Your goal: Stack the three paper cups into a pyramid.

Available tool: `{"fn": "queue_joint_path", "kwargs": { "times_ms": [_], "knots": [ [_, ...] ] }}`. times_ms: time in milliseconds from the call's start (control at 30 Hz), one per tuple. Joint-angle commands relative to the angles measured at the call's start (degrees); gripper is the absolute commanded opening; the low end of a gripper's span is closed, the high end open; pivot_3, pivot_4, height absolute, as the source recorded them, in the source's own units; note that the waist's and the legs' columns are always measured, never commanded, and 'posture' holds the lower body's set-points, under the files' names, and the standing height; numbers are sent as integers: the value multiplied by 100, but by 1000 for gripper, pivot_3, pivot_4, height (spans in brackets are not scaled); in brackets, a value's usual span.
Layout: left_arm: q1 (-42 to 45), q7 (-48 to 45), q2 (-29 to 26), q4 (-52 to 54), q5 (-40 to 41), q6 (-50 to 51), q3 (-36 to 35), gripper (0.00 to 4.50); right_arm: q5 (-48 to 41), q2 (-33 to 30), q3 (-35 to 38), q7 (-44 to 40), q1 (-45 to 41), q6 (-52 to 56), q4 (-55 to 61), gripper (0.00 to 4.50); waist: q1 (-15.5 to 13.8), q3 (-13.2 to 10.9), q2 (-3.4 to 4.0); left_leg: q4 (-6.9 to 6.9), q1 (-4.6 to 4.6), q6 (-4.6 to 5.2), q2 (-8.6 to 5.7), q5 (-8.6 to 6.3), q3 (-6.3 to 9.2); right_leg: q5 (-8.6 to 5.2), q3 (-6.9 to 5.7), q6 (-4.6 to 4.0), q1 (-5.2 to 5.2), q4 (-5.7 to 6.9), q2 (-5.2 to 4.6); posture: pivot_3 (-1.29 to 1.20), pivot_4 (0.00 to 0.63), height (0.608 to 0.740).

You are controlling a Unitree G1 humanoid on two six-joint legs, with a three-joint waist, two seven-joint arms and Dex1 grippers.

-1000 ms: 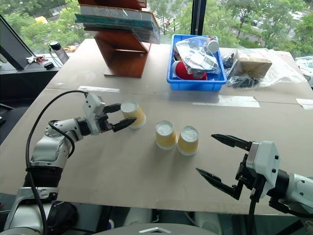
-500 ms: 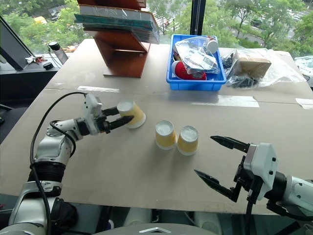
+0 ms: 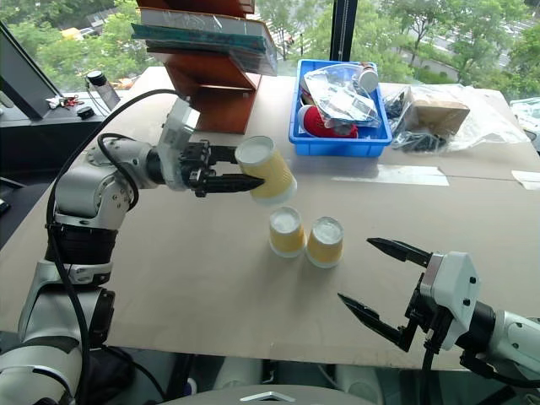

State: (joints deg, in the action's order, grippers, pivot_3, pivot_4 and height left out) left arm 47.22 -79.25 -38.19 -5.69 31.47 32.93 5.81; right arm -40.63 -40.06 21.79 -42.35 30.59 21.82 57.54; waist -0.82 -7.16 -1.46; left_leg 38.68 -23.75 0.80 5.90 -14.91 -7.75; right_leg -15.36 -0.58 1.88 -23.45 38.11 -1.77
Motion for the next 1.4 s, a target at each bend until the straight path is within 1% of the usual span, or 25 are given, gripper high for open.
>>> {"fn": "queue_joint_path", "kwargs": {
  "times_ms": [33, 100, 233, 433, 600, 733, 800, 833, 867, 900, 1033, 1200, 1367, 1400],
  "knots": [
    [396, -178, 70, 120, -75, 340, 358, 2603, 82, 27, 144, 109, 216, -334, 246, 4500, 2, 0, 0, 0, 0, 0, -7, 0, 13, 0, 3, 0, 0, 1, 1, 0, 150, 740],
    [505, -296, 88, 103, -185, 387, 587, 2603, 109, 27, 181, 159, 431, -520, 246, 4500, 3, 0, 0, 0, 2, 0, -30, 0, 48, 0, 14, 1, 0, 3, 1, 0, 150, 740],
    [608, -381, 212, -14, -391, 266, 829, 2603, 175, 0, 182, 285, 792, -842, 246, 4500, 4, 0, 0, -1, 0, 1, -94, -1, 174, 0, 40, 2, 1, 6, 7, 0, 150, 740],
    [528, -285, 534, -95, -749, -153, 1050, 2603, 105, 14, 158, 450, 1080, -1235, 246, 4500, -1, -1, -1, 1, 0, 23, -101, -13, 197, 0, 39, 3, 2, 11, 6, 0, 150, 740],
    [483, -216, 695, -131, -912, -233, 1098, 2603, -91, 74, 549, 319, 1272, -1288, 236, 4500, -3, -1, 0, 2, 0, 25, -103, -14, 210, 0, 39, 3, 2, 11, 7, 0, 150, 740],
    [461, -266, 706, -135, -990, -182, 1159, 2603, -222, 22, 924, 19, 1319, -1257, 35, 4500, 0, -1, 0, 2, 1, 25, -103, -14, 215, 0, 41, 2, 2, 13, 8, 0, 150, 740],
    [426, -246, 710, -124, -1026, -213, 1159, 3540, -297, -94, 1084, -237, 1228, -1240, -204, 4500, 0, -1, 0, 2, 1, 26, -103, -14, 217, 0, 41, 2, 2, 13, 8, 0, 150, 740],
    [404, -282, 701, -93, -997, -191, 1154, 3848, -352, -148, 1156, -358, 1178, -1223, -313, 4500, -2, -1, 0, 2, 2, 26, -104, -15, 217, 0, 42, 2, 2, 13, 8, 0, 150, 740],
    [390, -288, 696, -72, -977, -175, 1139, 4313, -440, -200, 1237, -464, 1117, -1204, -426, 4500, -2, -1, 0, 3, 2, 26, -104, -15, 217, 0, 44, 2, 3, 13, 8, 0, 150, 740],
    [378, -290, 679, -47, -964, -146, 1129, 4463, -530, -255, 1332, -572, 1053, -1183, -547, 4500, -1, -1, 0, 3, 2, 26, -105, -15, 216, 0, 45, 2, 3, 13, 9, 0, 150, 740],
    [313, -266, 621, 51, -908, -52, 1061, 4463, -834, -576, 1707, -1020, 703, -1021, -1048, 4500, -3, -3, 2, 3, 2, 27, -106, -15, 218, 0, 43, 2, 5, 14, 10, 0, 150, 740],
    [248, -211, 538, 273, -722, 104, 877, 4463, -1095, -1080, 1886, -1572, 164, -754, -1591, 4500, 0, -4, 3, 4, 5, 27, -111, -15, 223, 0, 48, 2, 8, 14, 11, 0, 150, 740],
    [16, -255, 185, 575, -414, 294, 435, 4463, -1255, -1354, 1980, -1914, -319, -522, -2019, 4500, 3, -7, 5, 4, 3, 27, -114, -15, 232, 0, 44, 2, 9, 14, 14, 0, 150, 740],
    [-68, -258, 111, 661, -309, 381, 338, 4463, -1251, -1376, 1985, -1970, -395, -489, -2094, 4500, 8, -7, 6, 4, 4, 27, -125, -15, 263, 0, 50, 2, 9, 14, 20, 0, 150, 740]
  ]
}}
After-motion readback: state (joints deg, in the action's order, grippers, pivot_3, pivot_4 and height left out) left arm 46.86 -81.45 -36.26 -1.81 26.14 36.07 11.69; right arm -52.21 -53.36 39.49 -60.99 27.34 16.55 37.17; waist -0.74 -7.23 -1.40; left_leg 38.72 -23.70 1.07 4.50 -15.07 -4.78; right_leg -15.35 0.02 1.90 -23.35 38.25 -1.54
